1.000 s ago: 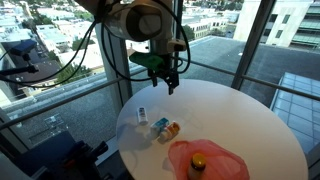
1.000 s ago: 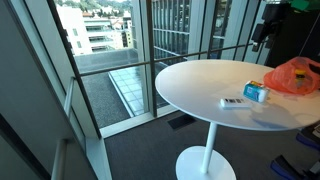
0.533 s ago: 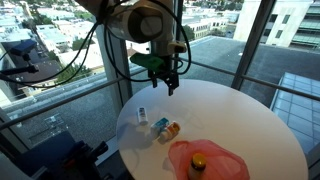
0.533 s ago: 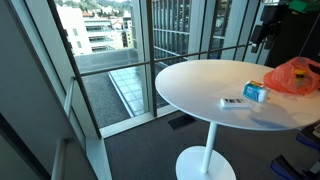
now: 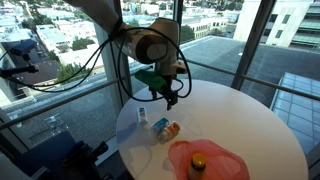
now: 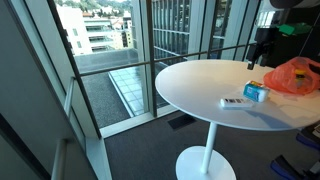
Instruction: Put the white and blue container in the orange plastic bag.
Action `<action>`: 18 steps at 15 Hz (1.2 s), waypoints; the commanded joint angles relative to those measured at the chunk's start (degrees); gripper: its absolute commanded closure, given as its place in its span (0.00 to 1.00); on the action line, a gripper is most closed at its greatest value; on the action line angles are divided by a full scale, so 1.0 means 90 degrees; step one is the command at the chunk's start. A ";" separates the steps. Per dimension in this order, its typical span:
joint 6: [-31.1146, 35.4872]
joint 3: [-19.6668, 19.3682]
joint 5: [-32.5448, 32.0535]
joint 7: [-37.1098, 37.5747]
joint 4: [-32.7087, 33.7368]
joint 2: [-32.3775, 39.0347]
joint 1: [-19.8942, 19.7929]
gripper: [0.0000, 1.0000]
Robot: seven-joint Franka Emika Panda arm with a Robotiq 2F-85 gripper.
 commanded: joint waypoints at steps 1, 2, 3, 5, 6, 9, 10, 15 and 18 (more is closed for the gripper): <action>0.0242 0.0090 0.0462 -0.0504 0.0064 0.0324 -0.0177 0.00; 0.0273 0.0101 0.0540 -0.0583 0.0070 0.0402 -0.0205 0.00; 0.0306 0.0114 0.0620 -0.0671 0.0060 0.0475 -0.0237 0.00; 0.0320 0.0126 0.0696 -0.0770 0.0061 0.0596 -0.0287 0.00; 0.0342 0.0128 0.0701 -0.0820 0.0055 0.0648 -0.0307 0.00; 0.0471 0.0144 0.0651 -0.0958 0.0021 0.0812 -0.0358 0.00; 0.0541 0.0161 0.0650 -0.1005 0.0010 0.0868 -0.0373 0.00; 0.0978 0.0301 0.0644 -0.1251 -0.0015 0.1142 -0.0431 0.00; 0.1167 0.0400 0.0650 -0.1346 -0.0005 0.1274 -0.0474 0.00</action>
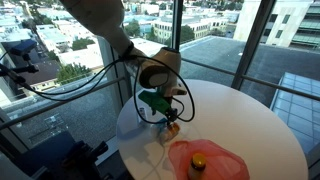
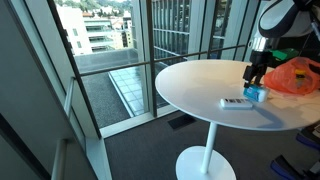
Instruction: Put the white and blue container in the orange plastic bag.
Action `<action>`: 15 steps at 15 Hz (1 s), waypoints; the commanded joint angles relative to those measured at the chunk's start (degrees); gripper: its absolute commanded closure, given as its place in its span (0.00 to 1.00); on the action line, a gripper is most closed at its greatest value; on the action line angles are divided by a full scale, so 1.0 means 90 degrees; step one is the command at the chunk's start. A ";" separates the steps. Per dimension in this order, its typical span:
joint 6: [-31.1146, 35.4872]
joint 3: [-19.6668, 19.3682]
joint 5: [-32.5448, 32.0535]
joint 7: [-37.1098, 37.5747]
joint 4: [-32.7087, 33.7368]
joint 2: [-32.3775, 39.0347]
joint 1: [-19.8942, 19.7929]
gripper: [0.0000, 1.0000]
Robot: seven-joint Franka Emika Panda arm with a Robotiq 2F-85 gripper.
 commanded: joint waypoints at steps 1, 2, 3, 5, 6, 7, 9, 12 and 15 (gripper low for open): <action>0.0237 0.0206 0.0112 -0.0300 0.0005 0.0111 -0.0174 0.00; 0.0272 0.0239 0.0116 -0.0318 0.0005 0.0133 -0.0179 0.00; 0.0293 0.0265 0.0108 -0.0317 0.0005 0.0152 -0.0181 0.00; 0.0313 0.0330 0.0110 -0.0330 0.0001 0.0179 -0.0193 0.00; 0.0314 0.0354 0.0101 -0.0327 -0.0005 0.0184 -0.0192 0.00; 0.0310 0.0357 0.0062 -0.0312 -0.0017 0.0180 -0.0176 0.00; 0.0312 0.0378 0.0062 -0.0302 -0.0034 0.0161 -0.0176 0.27; 0.0255 0.0379 0.0051 -0.0281 -0.0050 0.0097 -0.0176 0.51; 0.0191 0.0326 -0.0036 -0.0206 -0.0069 0.0004 -0.0138 0.74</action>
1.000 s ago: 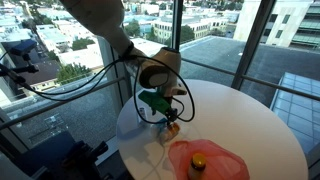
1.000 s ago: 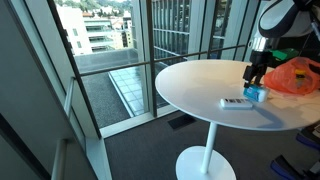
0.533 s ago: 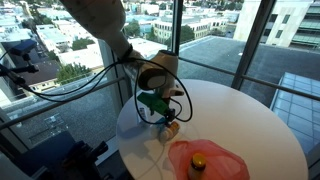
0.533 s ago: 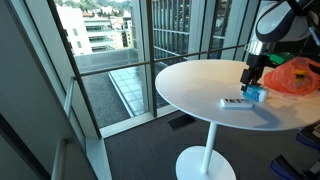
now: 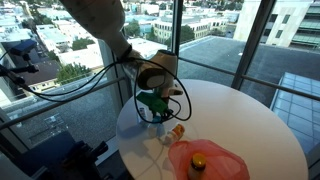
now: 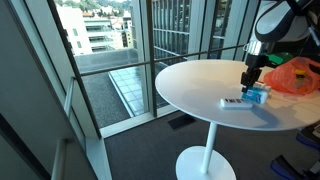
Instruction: Put the white and blue container in the orange plastic bag.
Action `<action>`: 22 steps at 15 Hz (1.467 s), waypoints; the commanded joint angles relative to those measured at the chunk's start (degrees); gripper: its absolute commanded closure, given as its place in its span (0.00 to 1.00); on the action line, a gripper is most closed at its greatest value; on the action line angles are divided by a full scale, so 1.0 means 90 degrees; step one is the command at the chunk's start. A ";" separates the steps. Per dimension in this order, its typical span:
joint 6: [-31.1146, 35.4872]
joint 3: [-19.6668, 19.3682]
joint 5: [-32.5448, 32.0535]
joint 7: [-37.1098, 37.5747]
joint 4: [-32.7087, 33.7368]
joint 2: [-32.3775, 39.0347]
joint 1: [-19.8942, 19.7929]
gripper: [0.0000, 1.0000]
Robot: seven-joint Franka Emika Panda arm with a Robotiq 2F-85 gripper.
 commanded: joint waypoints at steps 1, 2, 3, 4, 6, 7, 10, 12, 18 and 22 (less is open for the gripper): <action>-0.0046 0.0022 -0.0046 -0.0086 -0.0079 -0.0219 -0.0071 0.77; -0.0078 0.0010 -0.0065 -0.0065 -0.0082 -0.0271 -0.0061 0.77; -0.0113 -0.0003 -0.0087 -0.0043 -0.0088 -0.0343 -0.0049 0.78; -0.0146 -0.0024 -0.0116 -0.0008 -0.0092 -0.0410 -0.0032 0.78; -0.0251 -0.0087 -0.0189 0.0054 -0.0086 -0.0622 -0.0010 0.78; -0.0312 -0.0127 -0.0224 0.0084 -0.0078 -0.0738 -0.0008 0.78; -0.0600 -0.0278 -0.0247 0.0132 -0.0047 -0.1155 -0.0038 0.78; -0.0796 -0.0435 -0.0321 0.0214 -0.0038 -0.1440 -0.0047 0.78; -0.1237 -0.0862 -0.0637 0.0441 -0.0130 -0.2230 -0.0142 0.78; -0.1515 -0.1124 -0.0779 0.0704 -0.0269 -0.2727 -0.0285 0.78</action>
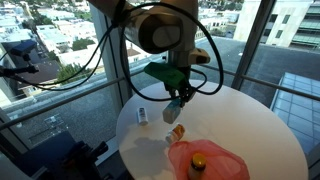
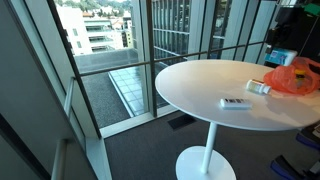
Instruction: Put the white and blue container in the orange plastic bag.
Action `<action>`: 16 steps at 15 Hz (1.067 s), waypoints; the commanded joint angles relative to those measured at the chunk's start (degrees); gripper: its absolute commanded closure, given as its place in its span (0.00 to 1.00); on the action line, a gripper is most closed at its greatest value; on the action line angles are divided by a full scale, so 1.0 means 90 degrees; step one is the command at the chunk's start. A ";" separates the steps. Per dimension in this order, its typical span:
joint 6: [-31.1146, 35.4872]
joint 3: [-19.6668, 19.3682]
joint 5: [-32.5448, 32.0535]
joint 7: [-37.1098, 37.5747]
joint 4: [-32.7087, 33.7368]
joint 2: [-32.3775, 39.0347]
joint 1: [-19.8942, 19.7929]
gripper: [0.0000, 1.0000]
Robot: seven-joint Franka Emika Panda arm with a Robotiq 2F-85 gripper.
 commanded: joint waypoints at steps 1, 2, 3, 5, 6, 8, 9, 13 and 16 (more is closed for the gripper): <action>-0.0325 -0.0199 -0.0225 0.0394 -0.0272 -0.0616 -0.0157 0.78; -0.0395 -0.0278 -0.0241 0.0475 -0.0336 -0.0748 -0.0227 0.78; -0.0465 -0.0356 -0.0249 0.0555 -0.0393 -0.0862 -0.0293 0.78; -0.0568 -0.0500 -0.0234 0.0633 -0.0495 -0.1046 -0.0430 0.78; -0.0598 -0.0567 -0.0237 0.0680 -0.0554 -0.1128 -0.0498 0.78; -0.0620 -0.0689 -0.0240 0.0735 -0.0658 -0.1241 -0.0625 0.78; -0.0617 -0.0747 -0.0237 0.0757 -0.0704 -0.1272 -0.0687 0.78; -0.0485 -0.0977 -0.0127 0.0702 -0.0828 -0.1202 -0.0882 0.78; -0.0383 -0.1114 -0.0008 0.0570 -0.0878 -0.1082 -0.0937 0.78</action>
